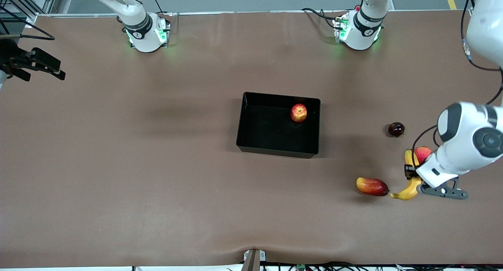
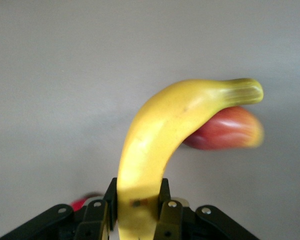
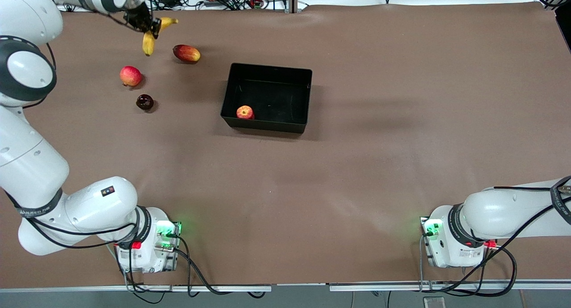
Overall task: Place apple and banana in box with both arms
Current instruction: 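Carry the banana over the box and lower it inside with the left gripper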
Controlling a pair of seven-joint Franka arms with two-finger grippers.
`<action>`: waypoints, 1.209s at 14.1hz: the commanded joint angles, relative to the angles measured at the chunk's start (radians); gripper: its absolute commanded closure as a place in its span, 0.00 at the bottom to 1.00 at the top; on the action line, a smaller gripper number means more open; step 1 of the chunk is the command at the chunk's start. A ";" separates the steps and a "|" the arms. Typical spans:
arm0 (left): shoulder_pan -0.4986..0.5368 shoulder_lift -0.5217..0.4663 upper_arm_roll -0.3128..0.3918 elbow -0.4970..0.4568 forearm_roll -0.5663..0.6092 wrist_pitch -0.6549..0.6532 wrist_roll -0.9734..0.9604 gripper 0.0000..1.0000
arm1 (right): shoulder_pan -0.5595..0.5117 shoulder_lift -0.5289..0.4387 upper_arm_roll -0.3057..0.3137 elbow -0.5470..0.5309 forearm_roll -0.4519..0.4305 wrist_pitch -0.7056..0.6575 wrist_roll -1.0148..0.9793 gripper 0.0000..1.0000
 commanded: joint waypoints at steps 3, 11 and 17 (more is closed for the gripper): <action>0.007 -0.174 -0.144 -0.150 -0.161 -0.096 -0.170 1.00 | -0.014 -0.020 0.017 -0.022 -0.019 0.002 -0.017 0.00; -0.274 -0.088 -0.257 -0.198 -0.143 0.017 -0.796 1.00 | -0.019 -0.016 0.017 -0.027 -0.019 -0.001 -0.009 0.00; -0.440 0.145 -0.214 -0.198 0.128 0.159 -1.108 1.00 | -0.019 -0.009 0.017 -0.027 -0.017 -0.001 -0.007 0.00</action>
